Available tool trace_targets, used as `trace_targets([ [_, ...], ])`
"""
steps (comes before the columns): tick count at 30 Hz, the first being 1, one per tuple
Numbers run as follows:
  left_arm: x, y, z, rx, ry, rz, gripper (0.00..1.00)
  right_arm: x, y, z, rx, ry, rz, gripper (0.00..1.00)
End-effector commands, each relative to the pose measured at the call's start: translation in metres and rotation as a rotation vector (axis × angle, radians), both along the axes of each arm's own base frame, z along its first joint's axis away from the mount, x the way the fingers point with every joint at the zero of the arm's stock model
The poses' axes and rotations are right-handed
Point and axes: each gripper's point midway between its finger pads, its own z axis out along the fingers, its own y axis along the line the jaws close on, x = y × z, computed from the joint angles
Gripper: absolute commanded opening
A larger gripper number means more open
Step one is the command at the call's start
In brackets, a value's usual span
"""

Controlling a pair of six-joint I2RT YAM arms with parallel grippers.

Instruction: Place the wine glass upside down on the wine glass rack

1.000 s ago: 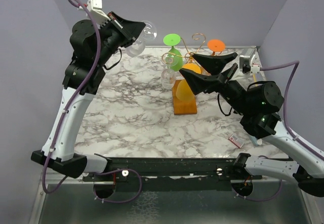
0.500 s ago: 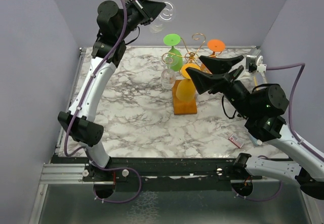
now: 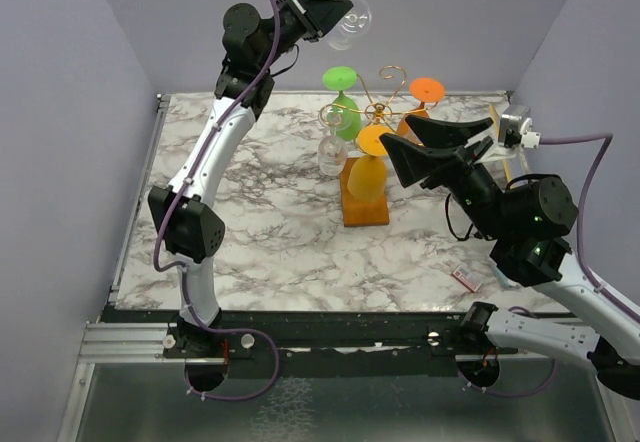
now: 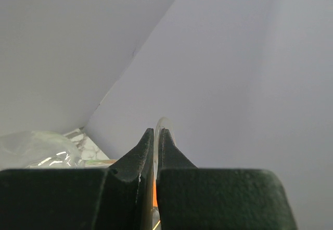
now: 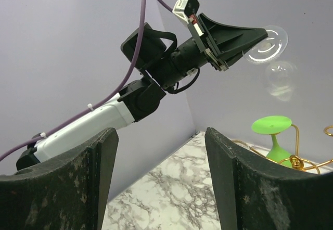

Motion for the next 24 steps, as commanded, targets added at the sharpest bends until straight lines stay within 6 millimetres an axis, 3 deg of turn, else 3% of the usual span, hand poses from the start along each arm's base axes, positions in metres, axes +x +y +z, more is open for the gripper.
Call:
trace_targets([
  [1, -0.019, -0.013, 0.029, -0.054, -0.118, -0.088, 0.0, 0.0, -0.002, -0.009, 0.0, 0.041, -0.006, 0.72],
  [17, -0.004, -0.054, -0.021, -0.078, 0.025, -0.227, 0.0, -0.004, -0.011, -0.014, 0.025, 0.069, -0.003, 0.72],
  [24, 0.006, -0.056, -0.049, -0.094, 0.134, -0.188, 0.0, -0.006, -0.014, -0.014, 0.031, 0.071, -0.006, 0.72],
])
